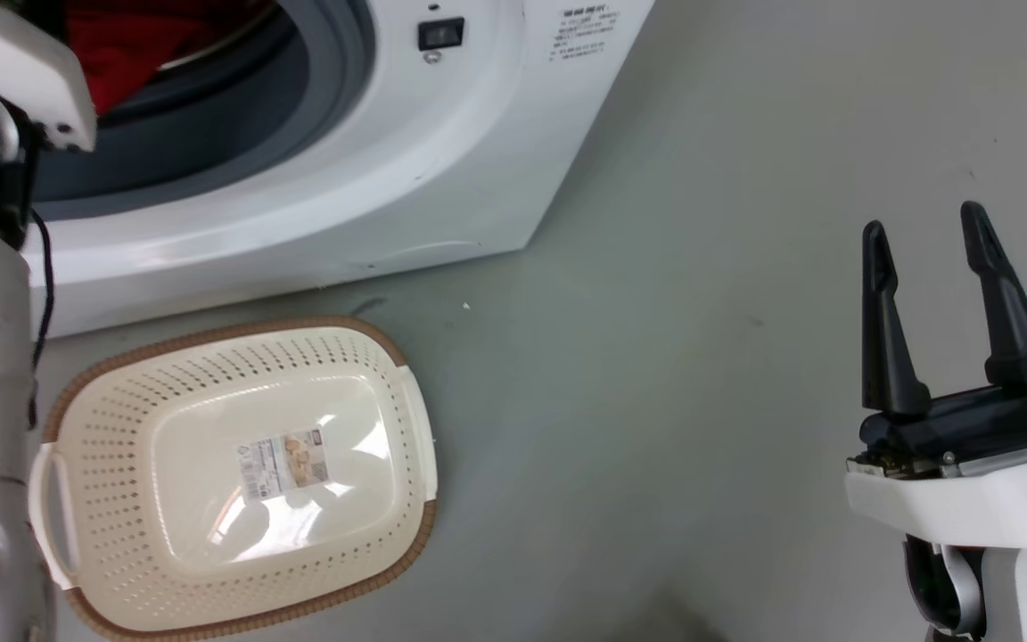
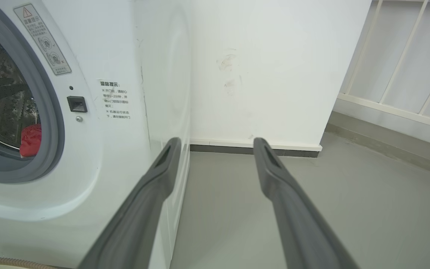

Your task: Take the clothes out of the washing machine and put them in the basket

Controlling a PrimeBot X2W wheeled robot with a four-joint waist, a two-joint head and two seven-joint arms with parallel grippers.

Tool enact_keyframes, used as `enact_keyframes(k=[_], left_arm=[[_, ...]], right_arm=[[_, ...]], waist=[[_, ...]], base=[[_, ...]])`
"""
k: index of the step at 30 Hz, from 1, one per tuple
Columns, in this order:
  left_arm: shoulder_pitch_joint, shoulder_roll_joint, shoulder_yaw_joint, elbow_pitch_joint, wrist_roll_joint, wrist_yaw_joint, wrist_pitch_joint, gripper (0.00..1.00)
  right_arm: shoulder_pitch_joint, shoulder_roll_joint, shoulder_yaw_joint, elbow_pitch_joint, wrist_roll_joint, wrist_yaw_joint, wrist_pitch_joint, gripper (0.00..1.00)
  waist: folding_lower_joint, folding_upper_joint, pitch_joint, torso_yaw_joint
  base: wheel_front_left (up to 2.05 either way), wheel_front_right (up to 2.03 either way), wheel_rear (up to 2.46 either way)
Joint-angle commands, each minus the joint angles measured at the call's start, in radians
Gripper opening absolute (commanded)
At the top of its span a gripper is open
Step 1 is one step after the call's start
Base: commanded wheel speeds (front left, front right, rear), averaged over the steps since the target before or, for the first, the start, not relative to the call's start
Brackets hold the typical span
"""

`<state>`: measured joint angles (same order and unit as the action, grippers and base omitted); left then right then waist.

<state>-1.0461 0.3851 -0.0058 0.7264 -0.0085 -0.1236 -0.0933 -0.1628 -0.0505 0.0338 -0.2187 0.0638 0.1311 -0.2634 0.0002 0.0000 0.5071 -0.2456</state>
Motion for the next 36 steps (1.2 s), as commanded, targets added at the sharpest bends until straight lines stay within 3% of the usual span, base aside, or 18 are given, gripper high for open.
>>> enact_keyframes(k=[1, 10, 16, 21, 25, 36], left_arm=[[-0.038, 0.016, -0.012, 0.025, -0.012, -0.004, 0.045, 1.00], [-0.291, 0.144, -0.253, 0.100, -0.179, -0.005, 0.443, 1.00], [-0.406, 0.220, -0.386, 0.080, -0.344, -0.005, 0.723, 1.00], [-0.463, 0.266, -0.466, 0.056, -0.432, -0.005, 0.888, 1.00], [-0.502, 0.292, -0.504, 0.058, -0.469, -0.006, 0.988, 1.00], [-0.516, 0.318, -0.577, 0.068, -0.506, -0.007, 1.088, 1.00]], right_arm=[[-0.020, 0.001, 0.001, -0.008, 0.009, -0.001, -0.002, 1.00], [-0.066, 0.000, 0.019, -0.046, 0.054, -0.001, -0.002, 1.00], [-0.096, 0.000, 0.024, -0.069, 0.078, -0.001, -0.002, 1.00], [-0.119, 0.000, 0.029, -0.084, 0.095, -0.001, -0.002, 1.00], [-0.131, 0.000, 0.026, -0.095, 0.108, -0.001, -0.002, 1.00], [-0.139, 0.000, 0.020, -0.106, 0.130, -0.001, -0.002, 1.00]], waist=[[-0.0002, 0.0000, 0.054, -0.036], [-0.0002, 0.0000, 0.161, -0.082], [-0.0002, 0.0000, 0.226, -0.104], [-0.0002, 0.0000, 0.269, -0.123], [-0.0002, 0.0000, 0.297, -0.136], [-0.0002, 0.0000, 0.346, -0.156]], base=[[0.00, 0.00, 0.00], [0.00, 0.00, 0.00], [0.00, 0.00, 0.00], [0.00, 0.00, 0.00], [0.00, 0.00, 0.00], [0.00, 0.00, 0.00]])
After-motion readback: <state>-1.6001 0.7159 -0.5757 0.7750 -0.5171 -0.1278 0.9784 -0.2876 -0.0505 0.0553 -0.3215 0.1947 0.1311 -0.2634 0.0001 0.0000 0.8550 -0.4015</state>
